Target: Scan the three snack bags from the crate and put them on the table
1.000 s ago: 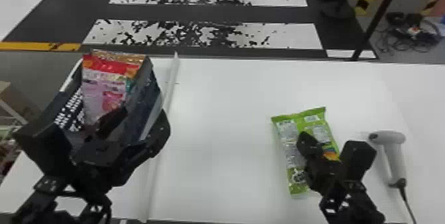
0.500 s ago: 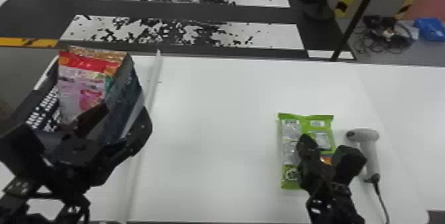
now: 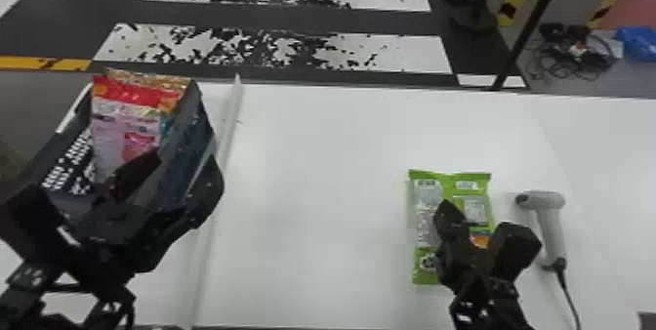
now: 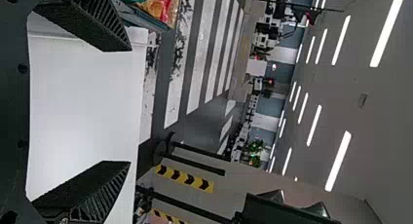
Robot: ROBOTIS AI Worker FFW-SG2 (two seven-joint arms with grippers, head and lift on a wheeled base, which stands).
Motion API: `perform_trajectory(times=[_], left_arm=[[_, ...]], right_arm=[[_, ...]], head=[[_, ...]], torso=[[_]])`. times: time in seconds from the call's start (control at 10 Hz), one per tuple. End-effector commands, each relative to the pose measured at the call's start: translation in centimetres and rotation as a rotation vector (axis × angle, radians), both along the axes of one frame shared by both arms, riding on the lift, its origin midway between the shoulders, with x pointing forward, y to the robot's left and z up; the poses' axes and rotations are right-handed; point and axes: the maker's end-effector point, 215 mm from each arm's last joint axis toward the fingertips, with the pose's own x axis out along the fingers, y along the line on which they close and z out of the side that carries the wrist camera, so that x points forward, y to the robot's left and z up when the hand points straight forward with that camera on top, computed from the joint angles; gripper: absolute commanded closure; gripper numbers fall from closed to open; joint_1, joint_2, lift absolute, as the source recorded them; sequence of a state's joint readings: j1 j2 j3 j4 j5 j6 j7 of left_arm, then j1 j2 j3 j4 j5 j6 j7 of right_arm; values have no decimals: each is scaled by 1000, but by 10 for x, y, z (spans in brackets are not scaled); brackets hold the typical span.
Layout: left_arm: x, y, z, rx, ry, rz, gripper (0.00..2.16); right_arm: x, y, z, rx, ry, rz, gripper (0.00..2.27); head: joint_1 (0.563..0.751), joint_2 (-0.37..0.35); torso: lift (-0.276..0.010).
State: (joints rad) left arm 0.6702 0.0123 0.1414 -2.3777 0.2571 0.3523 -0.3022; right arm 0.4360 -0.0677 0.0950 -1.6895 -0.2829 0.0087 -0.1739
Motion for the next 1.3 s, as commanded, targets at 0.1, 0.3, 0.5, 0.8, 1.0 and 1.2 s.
perform_trajectory(times=[0.1, 0.3, 0.5, 0.8, 1.0, 1.2], left_arm=[[0, 0, 1, -1, -2, 0, 33], [1, -1, 2, -3, -5, -1, 33], [2, -2, 3, -2, -7, -1, 33], [2, -1, 3, 0, -7, -3, 33], [2, 0, 1, 0, -3, -3, 33], [2, 5, 1, 1, -4, 3, 33]], right_arm=[[0, 3, -5, -14, 5, 19, 2250], [2, -1, 15, -26, -45, 20, 2246], [-2, -3, 104, -33, -172, 24, 1744], [-7, -43, 144, -122, -131, 15, -2], [-15, -83, 138, -179, -99, -24, 43], [-19, -110, 118, -198, -58, -22, 46]], head=[[695, -19], [695, -18], [695, -21], [695, -41], [695, -89], [695, -130]], torso=[[-94], [-94], [-94], [-94], [-94], [-94]])
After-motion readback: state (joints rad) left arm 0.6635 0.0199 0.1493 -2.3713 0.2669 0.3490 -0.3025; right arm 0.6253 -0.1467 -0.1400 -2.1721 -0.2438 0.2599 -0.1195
